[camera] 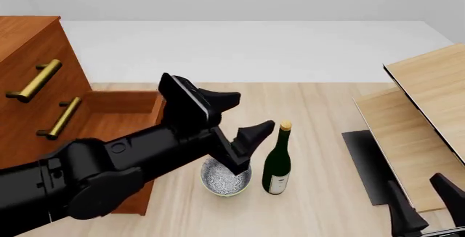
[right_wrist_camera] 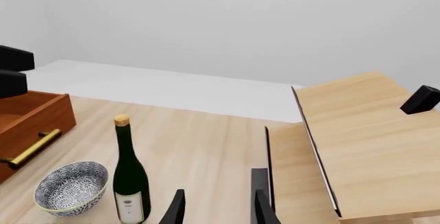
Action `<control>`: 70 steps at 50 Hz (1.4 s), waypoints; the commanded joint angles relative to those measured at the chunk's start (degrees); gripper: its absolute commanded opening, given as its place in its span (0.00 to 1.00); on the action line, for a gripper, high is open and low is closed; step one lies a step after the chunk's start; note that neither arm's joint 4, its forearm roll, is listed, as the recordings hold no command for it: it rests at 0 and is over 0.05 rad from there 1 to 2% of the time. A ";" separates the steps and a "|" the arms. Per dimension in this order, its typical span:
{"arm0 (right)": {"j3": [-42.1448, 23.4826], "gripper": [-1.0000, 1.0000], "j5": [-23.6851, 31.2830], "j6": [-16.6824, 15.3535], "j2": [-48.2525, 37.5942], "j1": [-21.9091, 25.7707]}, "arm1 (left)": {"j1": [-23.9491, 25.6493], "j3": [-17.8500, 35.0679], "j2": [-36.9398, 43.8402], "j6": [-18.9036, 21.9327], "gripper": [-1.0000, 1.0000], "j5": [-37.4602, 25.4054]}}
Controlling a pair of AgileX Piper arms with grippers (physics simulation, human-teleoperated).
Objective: Put the wine bottle in the bottom drawer of the cabinet.
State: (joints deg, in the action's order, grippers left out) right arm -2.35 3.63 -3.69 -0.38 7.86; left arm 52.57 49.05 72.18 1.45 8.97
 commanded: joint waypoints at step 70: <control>1.91 1.00 -1.33 2.01 -1.78 1.85 | 1.12 8.20 20.03 1.93 1.00 5.25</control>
State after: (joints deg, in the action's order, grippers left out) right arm -0.66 2.43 -1.79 -1.93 9.66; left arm 53.88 57.04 90.71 3.34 13.51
